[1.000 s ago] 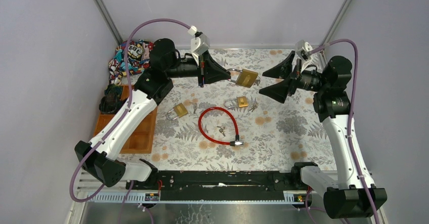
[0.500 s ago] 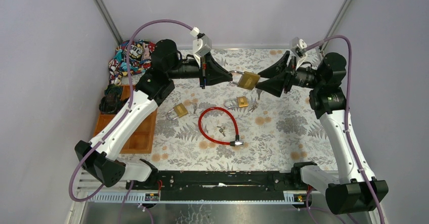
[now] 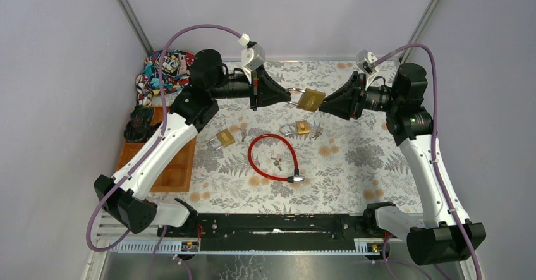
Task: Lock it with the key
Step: Lock the lock.
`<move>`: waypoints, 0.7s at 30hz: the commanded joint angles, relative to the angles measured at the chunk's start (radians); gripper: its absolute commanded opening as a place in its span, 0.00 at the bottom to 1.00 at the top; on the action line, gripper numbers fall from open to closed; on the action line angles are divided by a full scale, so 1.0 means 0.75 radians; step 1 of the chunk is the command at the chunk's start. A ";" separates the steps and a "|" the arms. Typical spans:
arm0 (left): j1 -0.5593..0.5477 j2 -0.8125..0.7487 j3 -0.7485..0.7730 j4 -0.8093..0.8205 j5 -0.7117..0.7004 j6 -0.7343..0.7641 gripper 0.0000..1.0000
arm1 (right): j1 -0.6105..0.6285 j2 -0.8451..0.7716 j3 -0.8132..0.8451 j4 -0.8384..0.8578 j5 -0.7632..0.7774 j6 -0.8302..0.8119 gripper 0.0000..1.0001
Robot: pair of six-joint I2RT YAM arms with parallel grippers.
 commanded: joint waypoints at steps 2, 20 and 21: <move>-0.010 -0.024 0.038 0.156 0.021 -0.024 0.00 | 0.009 -0.022 0.063 0.074 -0.002 0.036 0.16; 0.346 -0.113 0.083 -0.019 0.023 0.237 0.00 | -0.065 -0.067 -0.172 0.165 0.139 0.038 0.00; 0.375 -0.125 0.064 -0.027 0.002 0.224 0.00 | -0.064 -0.053 -0.166 0.145 0.162 0.032 0.00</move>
